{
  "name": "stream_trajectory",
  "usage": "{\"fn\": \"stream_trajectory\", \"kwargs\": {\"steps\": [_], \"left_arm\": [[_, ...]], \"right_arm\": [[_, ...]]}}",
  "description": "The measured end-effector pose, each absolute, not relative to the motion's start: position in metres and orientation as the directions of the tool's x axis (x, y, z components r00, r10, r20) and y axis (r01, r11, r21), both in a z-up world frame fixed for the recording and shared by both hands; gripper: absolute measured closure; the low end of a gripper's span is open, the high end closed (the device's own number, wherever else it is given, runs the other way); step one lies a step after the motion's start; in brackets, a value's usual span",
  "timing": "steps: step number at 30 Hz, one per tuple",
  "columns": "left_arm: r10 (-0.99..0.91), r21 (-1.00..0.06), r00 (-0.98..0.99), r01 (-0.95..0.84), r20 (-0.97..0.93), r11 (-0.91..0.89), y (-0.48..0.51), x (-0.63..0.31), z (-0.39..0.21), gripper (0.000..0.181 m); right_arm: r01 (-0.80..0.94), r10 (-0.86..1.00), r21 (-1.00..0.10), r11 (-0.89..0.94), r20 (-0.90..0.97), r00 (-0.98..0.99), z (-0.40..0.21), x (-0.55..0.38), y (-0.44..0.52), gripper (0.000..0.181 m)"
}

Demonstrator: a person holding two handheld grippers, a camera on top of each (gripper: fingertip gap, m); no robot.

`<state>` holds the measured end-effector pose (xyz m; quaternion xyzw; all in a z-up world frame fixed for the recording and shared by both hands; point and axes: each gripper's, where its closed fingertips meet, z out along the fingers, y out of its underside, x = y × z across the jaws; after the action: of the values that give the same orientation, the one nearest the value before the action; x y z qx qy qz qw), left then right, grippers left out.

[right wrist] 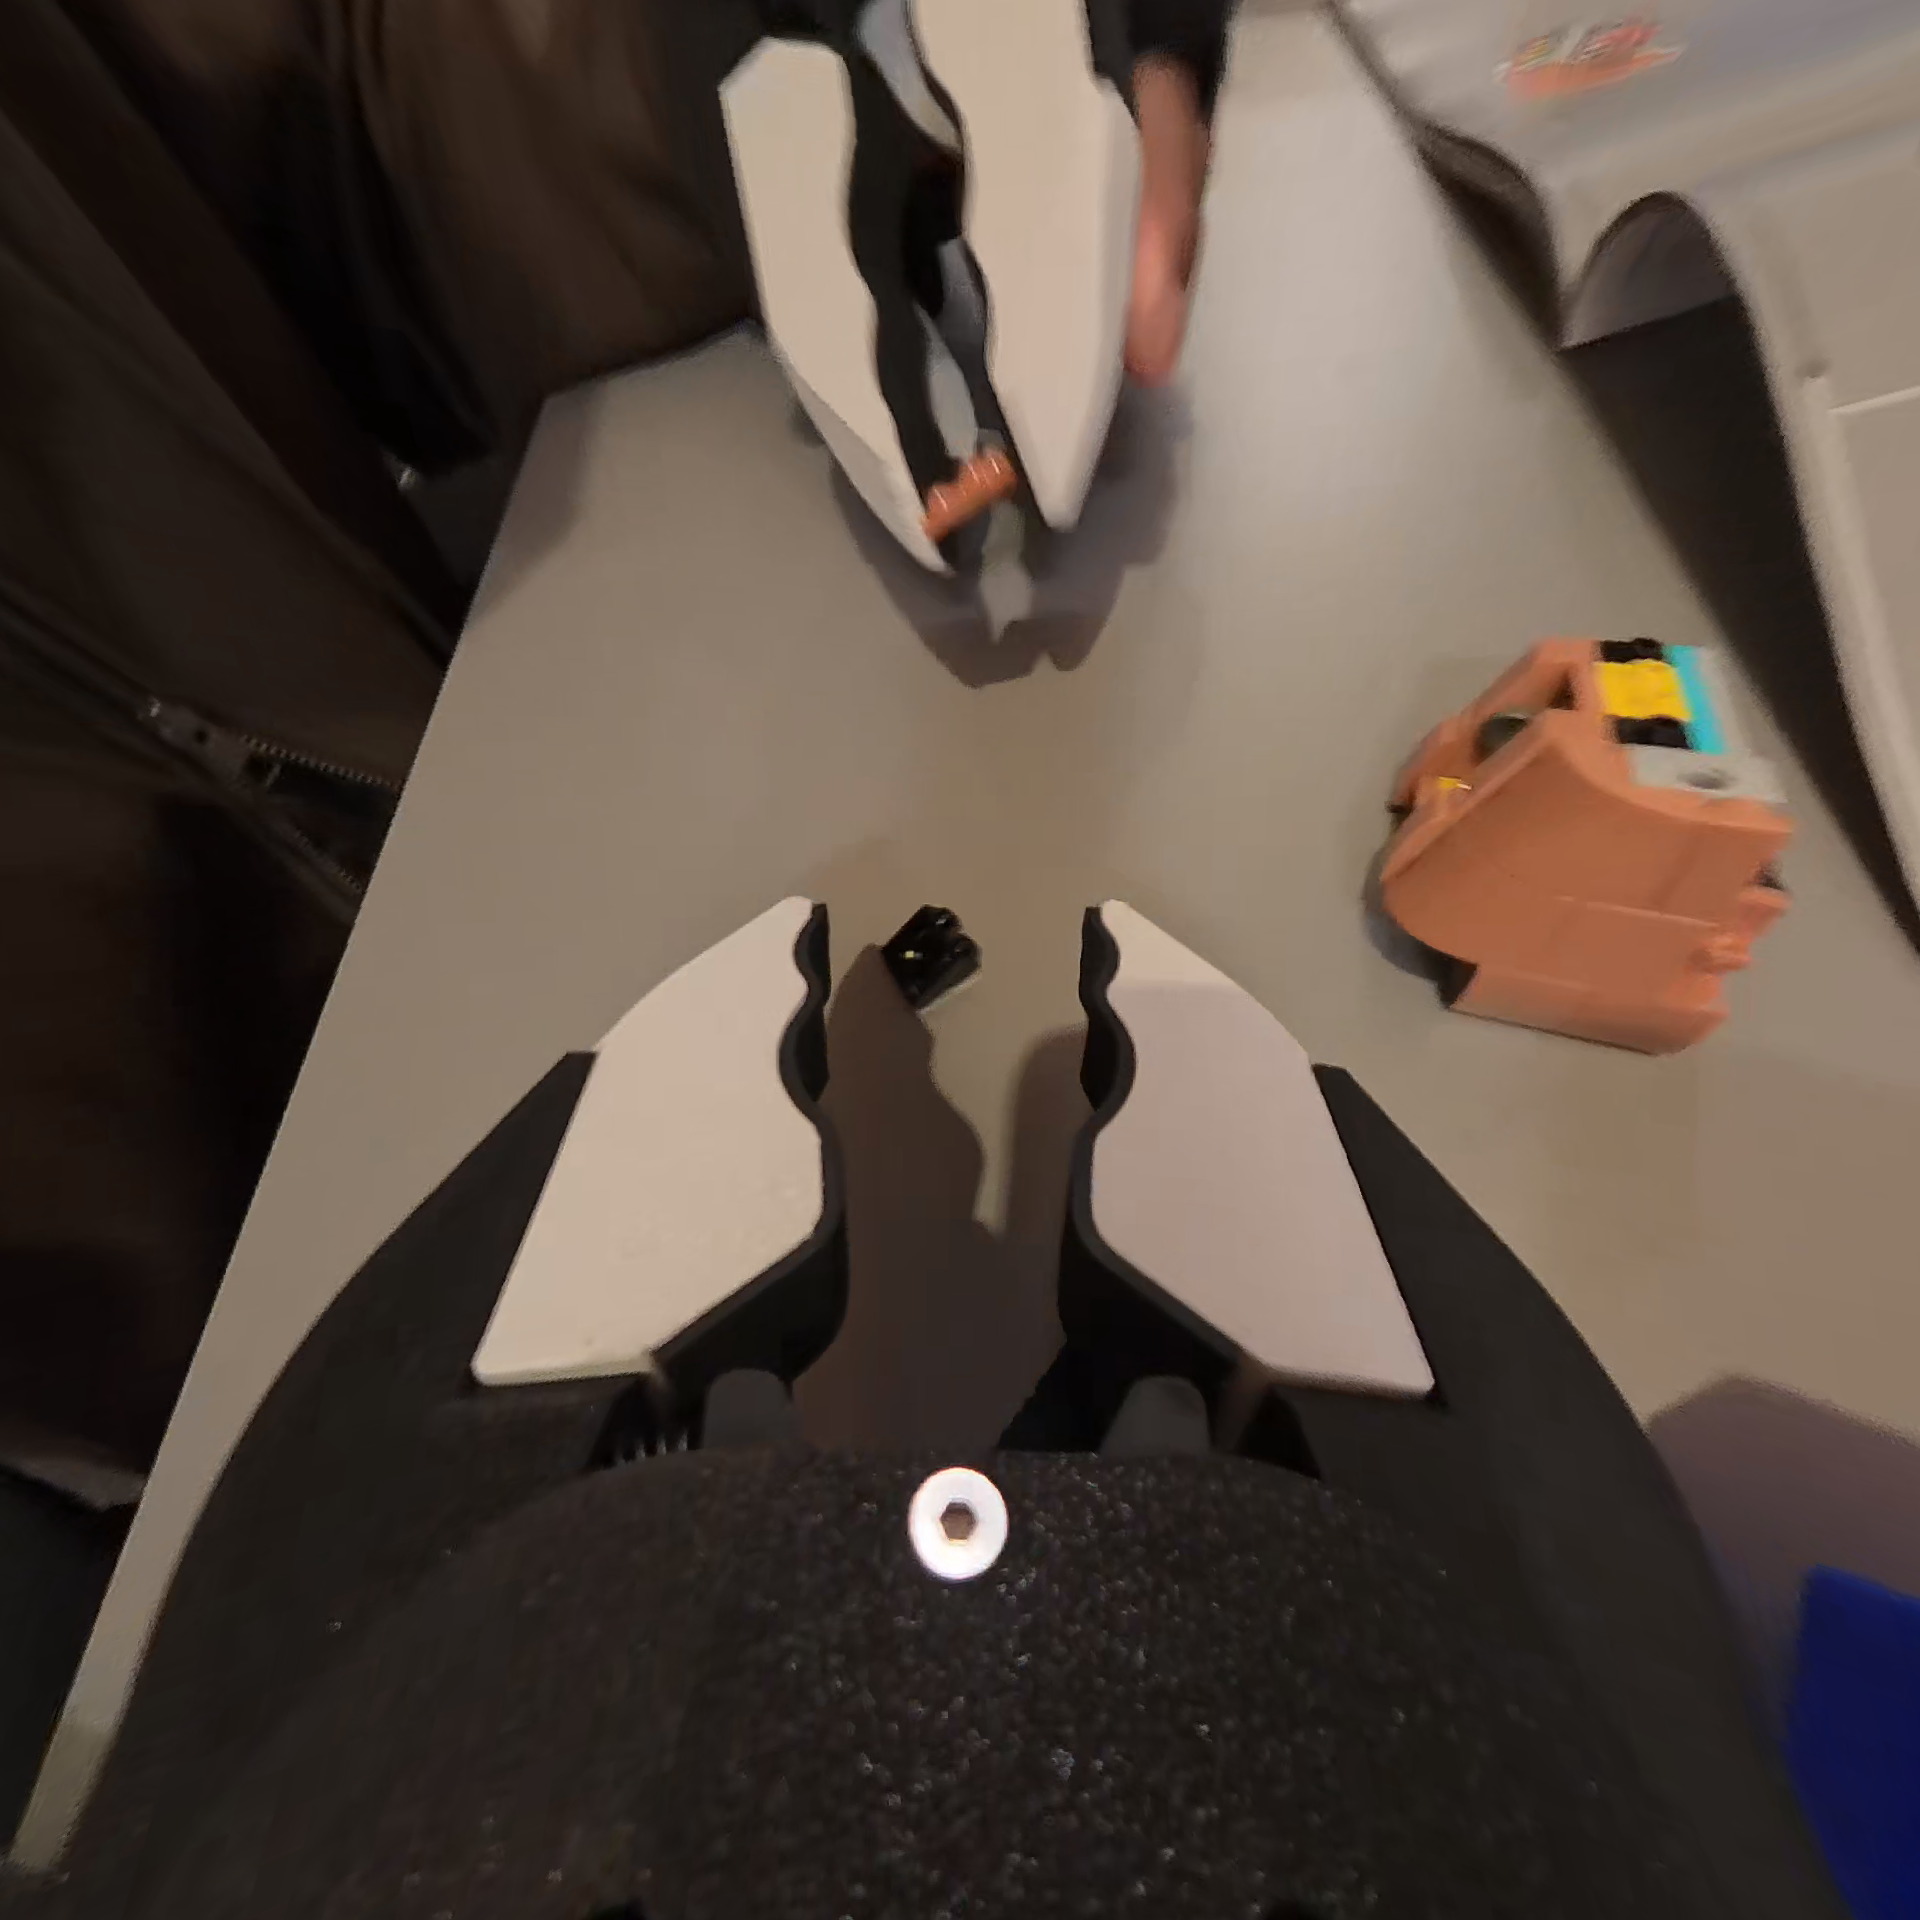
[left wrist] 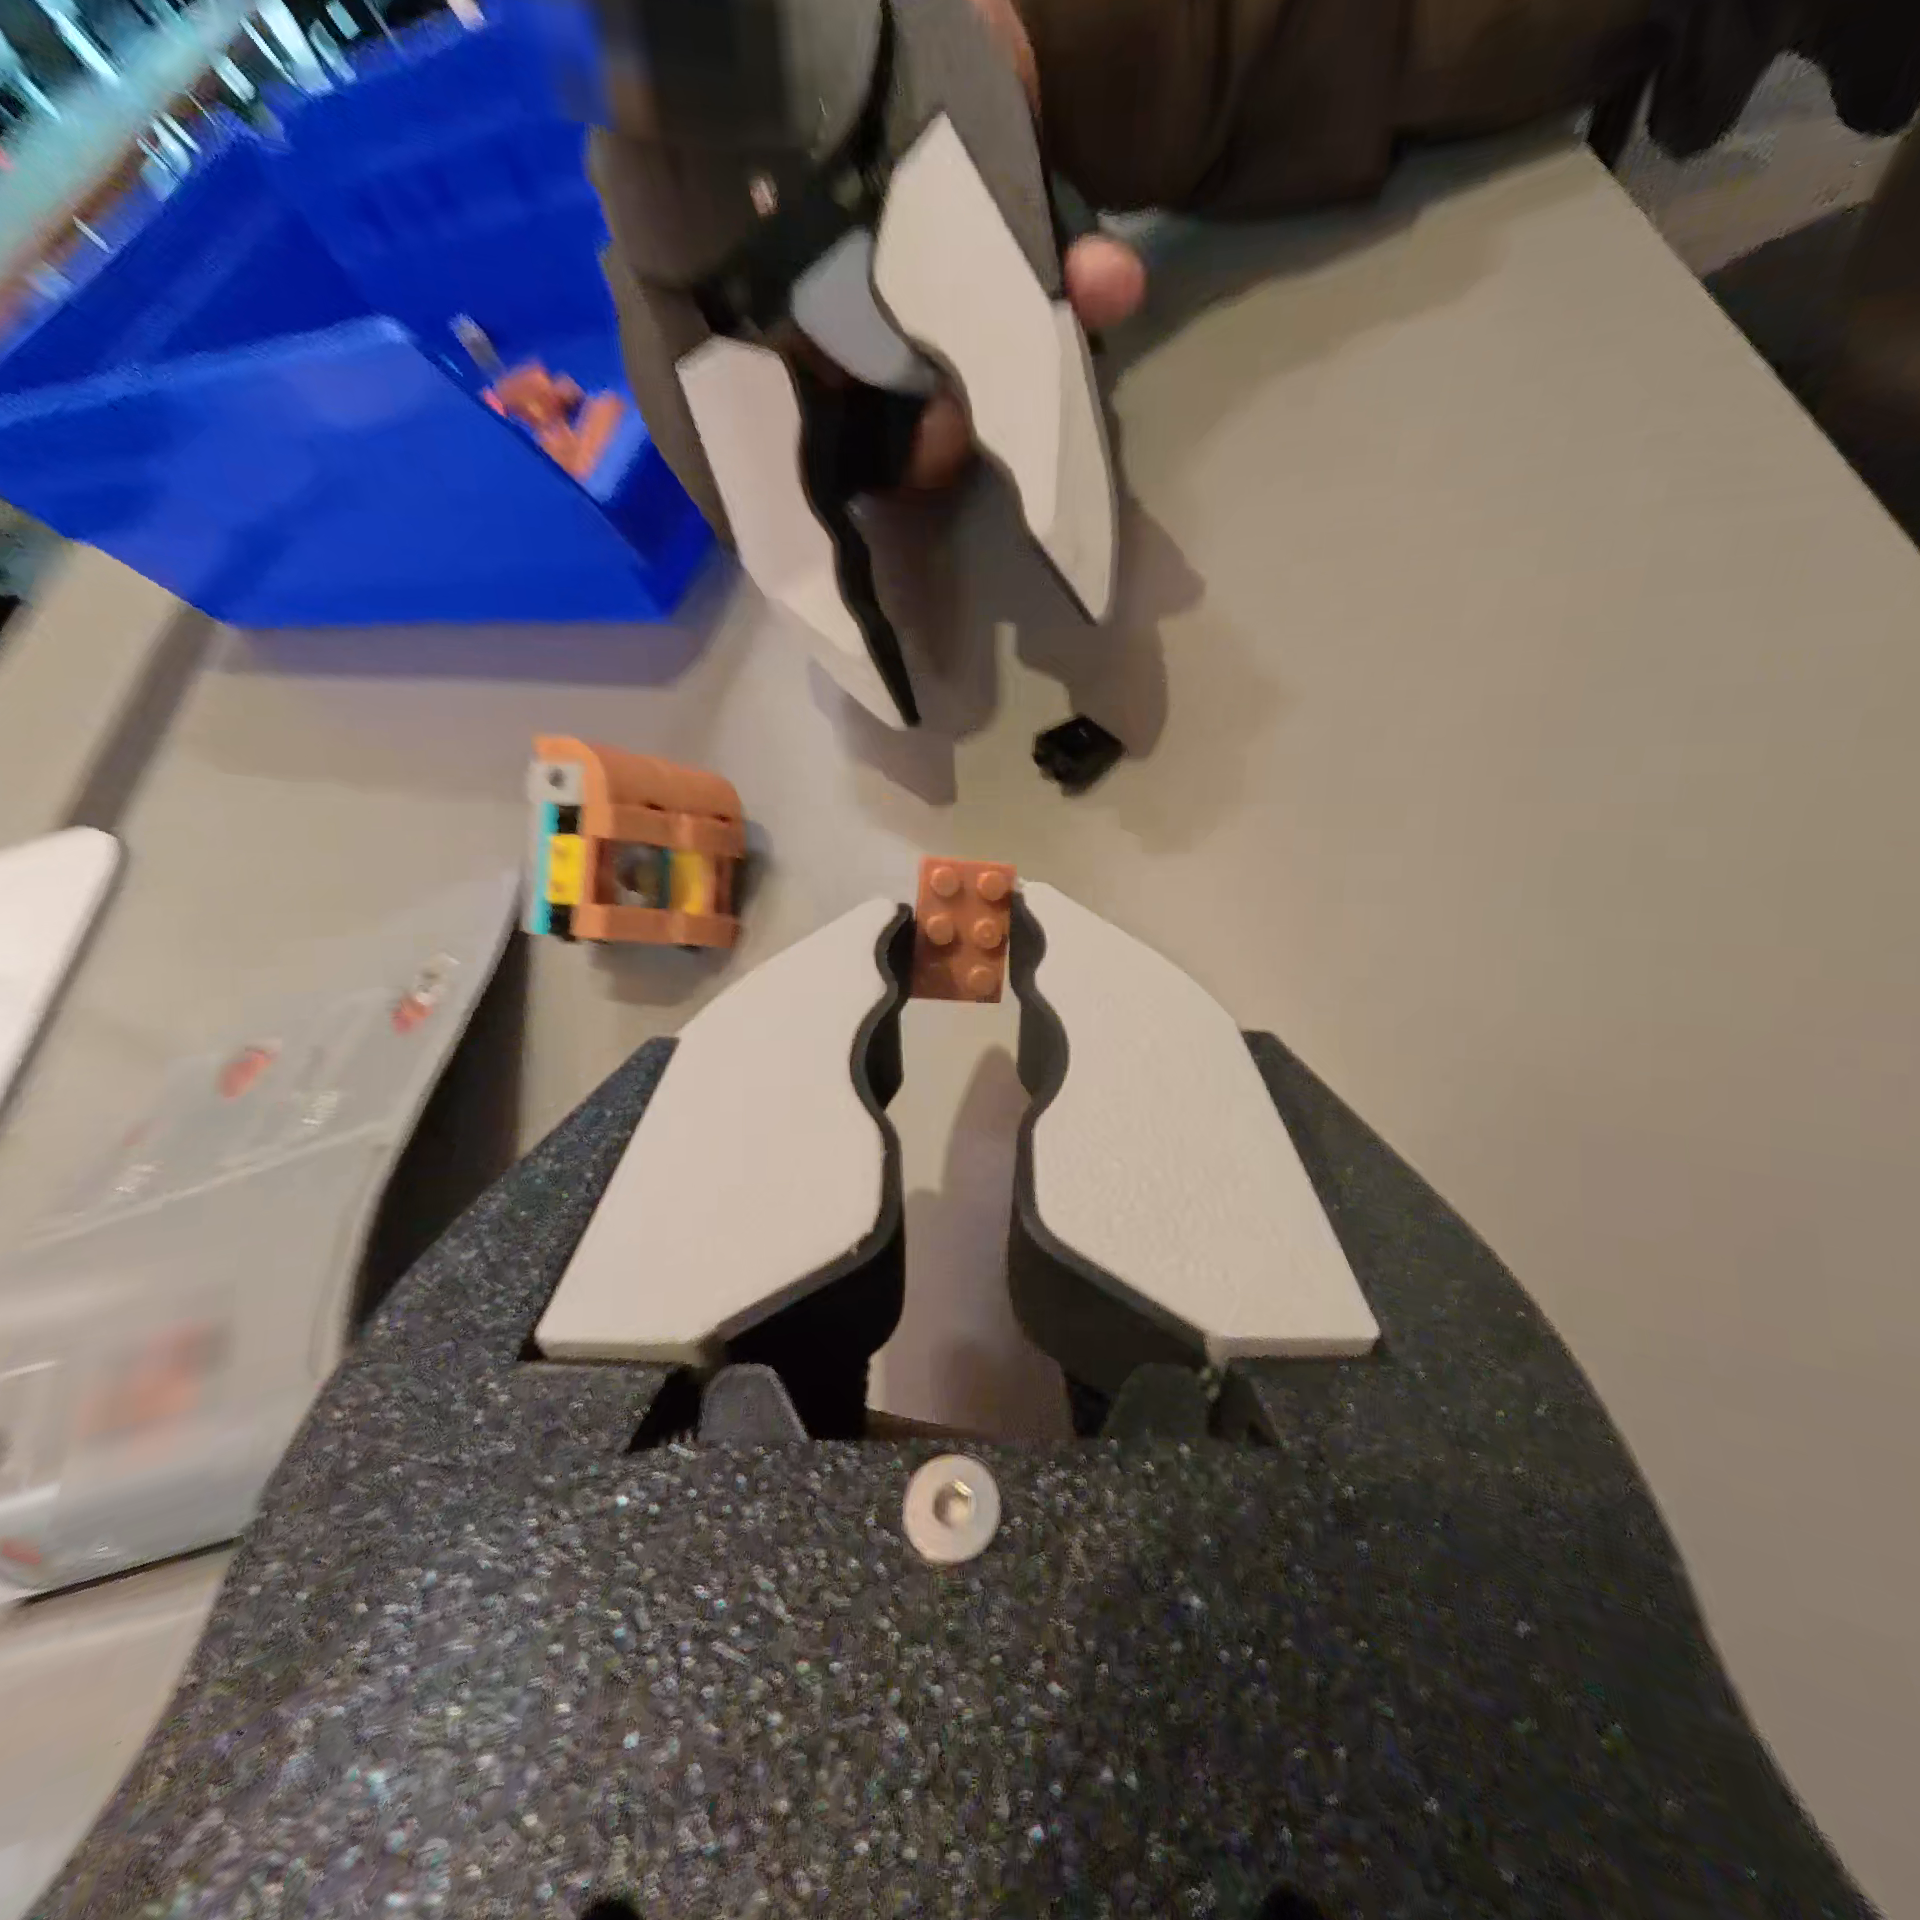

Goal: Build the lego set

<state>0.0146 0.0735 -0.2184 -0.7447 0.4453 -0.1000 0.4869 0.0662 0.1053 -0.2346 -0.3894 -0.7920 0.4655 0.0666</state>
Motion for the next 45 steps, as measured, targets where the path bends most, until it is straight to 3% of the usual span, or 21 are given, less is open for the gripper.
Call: {"fn": "stream_trajectory", "kwargs": {"steps": [6,10,14,24,27,30,34,40,45], "left_arm": [[-0.789,-0.753,0.601,-0.577,-0.127,-0.318,0.07,0.021,-0.248,0.163],[-0.785,-0.749,0.611,-0.566,-0.102,-0.344,0.07,0.022,-0.252,0.163],[-0.773,-0.745,0.626,-0.562,-0.098,-0.36,0.072,0.018,-0.253,0.163],[-0.74,-0.703,0.67,-0.554,-0.059,-0.446,0.071,0.008,-0.263,0.161],[-0.735,-0.73,0.676,-0.527,-0.049,-0.436,0.071,0.008,-0.257,0.147],[-0.746,-0.811,0.666,-0.42,0.029,-0.407,0.071,0.015,-0.238,0.139],[-0.774,-0.919,0.577,-0.099,0.26,-0.382,0.068,0.029,-0.191,0.141],[-0.798,-0.872,0.355,0.251,0.487,-0.421,0.063,0.031,-0.148,0.145],[-0.819,-0.824,0.23,0.376,0.525,-0.423,0.062,0.035,-0.133,0.152]], "right_arm": [[0.567,0.666,-0.721,0.398,-0.197,-0.719,-0.253,0.073,0.098,0.138],[0.572,0.68,-0.69,0.442,-0.158,-0.716,-0.26,0.069,0.097,0.142],[0.559,0.698,-0.686,0.466,-0.104,-0.709,-0.262,0.063,0.096,0.159],[0.431,0.705,-0.768,0.475,0.039,-0.708,-0.247,0.041,0.078,0.166],[0.325,0.719,-0.826,0.46,0.131,-0.683,-0.232,0.03,0.078,0.167],[0.154,0.729,-0.884,0.441,0.253,-0.636,-0.21,0.023,0.077,0.167],[-0.152,0.724,-0.876,0.458,0.466,-0.509,-0.171,0.024,0.072,0.167],[-0.378,0.723,-0.781,0.498,0.614,-0.316,-0.132,0.03,0.067,0.167],[-0.44,0.729,-0.764,0.471,0.618,-0.293,-0.123,0.031,0.056,0.167]]}}
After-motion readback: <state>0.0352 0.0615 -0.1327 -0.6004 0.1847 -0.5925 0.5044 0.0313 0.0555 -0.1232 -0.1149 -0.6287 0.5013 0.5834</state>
